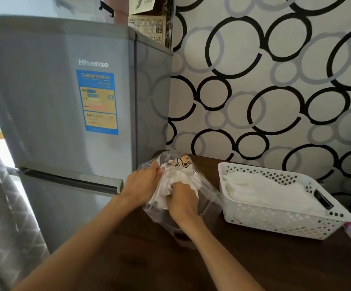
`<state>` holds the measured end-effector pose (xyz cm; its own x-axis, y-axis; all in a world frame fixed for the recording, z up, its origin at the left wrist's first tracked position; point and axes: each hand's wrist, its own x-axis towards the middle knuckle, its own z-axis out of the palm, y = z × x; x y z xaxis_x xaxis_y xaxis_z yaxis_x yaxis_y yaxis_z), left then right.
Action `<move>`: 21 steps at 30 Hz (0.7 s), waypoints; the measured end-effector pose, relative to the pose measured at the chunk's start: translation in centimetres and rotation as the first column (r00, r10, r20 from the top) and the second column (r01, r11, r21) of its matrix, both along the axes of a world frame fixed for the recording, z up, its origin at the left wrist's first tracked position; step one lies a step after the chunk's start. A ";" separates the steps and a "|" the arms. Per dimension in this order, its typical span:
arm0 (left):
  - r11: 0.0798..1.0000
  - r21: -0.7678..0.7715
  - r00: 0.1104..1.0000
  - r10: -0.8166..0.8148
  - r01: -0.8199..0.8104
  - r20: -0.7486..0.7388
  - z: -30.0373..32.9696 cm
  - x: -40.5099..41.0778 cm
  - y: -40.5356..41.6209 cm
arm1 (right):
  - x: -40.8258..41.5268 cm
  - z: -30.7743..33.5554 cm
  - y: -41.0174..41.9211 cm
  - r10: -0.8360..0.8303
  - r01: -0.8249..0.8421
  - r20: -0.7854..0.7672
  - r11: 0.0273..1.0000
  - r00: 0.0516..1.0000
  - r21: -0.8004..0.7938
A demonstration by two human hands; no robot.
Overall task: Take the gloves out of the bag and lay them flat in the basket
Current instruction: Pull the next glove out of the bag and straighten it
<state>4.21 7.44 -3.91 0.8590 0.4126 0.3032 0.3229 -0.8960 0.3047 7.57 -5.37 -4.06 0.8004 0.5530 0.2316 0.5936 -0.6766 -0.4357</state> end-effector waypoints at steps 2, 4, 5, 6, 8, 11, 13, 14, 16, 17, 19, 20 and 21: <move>0.997 0.071 0.999 0.025 -0.024 -0.024 0.2 0.0 0.1 | -0.6 -0.8 -0.7 0.039 -0.039 0.007 0.999 0.999 0.035; 0.988 0.151 0.997 0.052 -0.042 -0.064 0.4 0.1 0.1 | -1.4 -0.9 -2.2 0.088 -0.088 0.002 0.996 0.996 0.017; 0.983 0.179 0.995 0.060 -0.045 -0.079 0.3 0.4 0.3 | -1.7 -0.9 -3.1 0.119 -0.119 0.017 0.993 0.993 -0.003; 0.979 0.198 0.994 0.064 -0.046 -0.087 0.1 0.6 0.4 | -2.0 -0.7 -4.1 0.152 -0.152 0.045 0.988 0.987 -0.006; 0.962 0.264 0.993 0.088 -0.064 -0.078 -0.7 1.5 0.7 | -2.7 0.1 -5.7 0.200 -0.202 0.096 0.979 0.975 0.010; 0.947 0.314 0.992 0.095 -0.065 -0.081 -1.4 2.1 0.9 | -3.2 0.8 -7.1 0.213 -0.219 0.098 0.974 0.972 0.055; 0.988 0.157 0.995 0.014 0.002 -0.101 -1.1 1.8 0.8 | -2.6 0.9 -7.5 0.174 -0.179 0.059 0.981 0.983 0.077; 0.999 0.044 0.995 -0.027 0.032 -0.099 -0.6 1.6 0.7 | -2.2 0.9 -7.5 0.146 -0.148 0.034 0.985 0.989 0.085; 0.990 -0.133 0.999 -0.052 0.050 -0.008 0.8 0.7 0.5 | -1.3 0.7 -7.3 0.092 -0.091 -0.006 0.990 0.996 0.106; 0.979 -0.196 0.995 -0.041 0.059 0.092 1.5 0.0 0.1 | -1.1 0.6 -7.1 0.072 -0.071 -0.008 0.991 0.997 0.113; 0.923 -0.319 0.954 -0.129 0.215 0.270 2.6 -2.1 -1.2 | -0.8 0.2 -6.6 0.061 -0.058 -0.017 0.989 0.998 0.133; 0.874 -0.331 0.919 -0.263 0.356 0.292 2.9 -3.1 -2.0 | -0.7 0.1 -6.6 0.071 -0.064 -0.043 0.988 0.997 0.138; 0.838 -0.306 0.889 -0.395 0.452 0.231 2.7 -3.9 -2.8 | -0.5 0.0 -6.7 0.094 -0.082 -0.085 0.987 0.992 0.135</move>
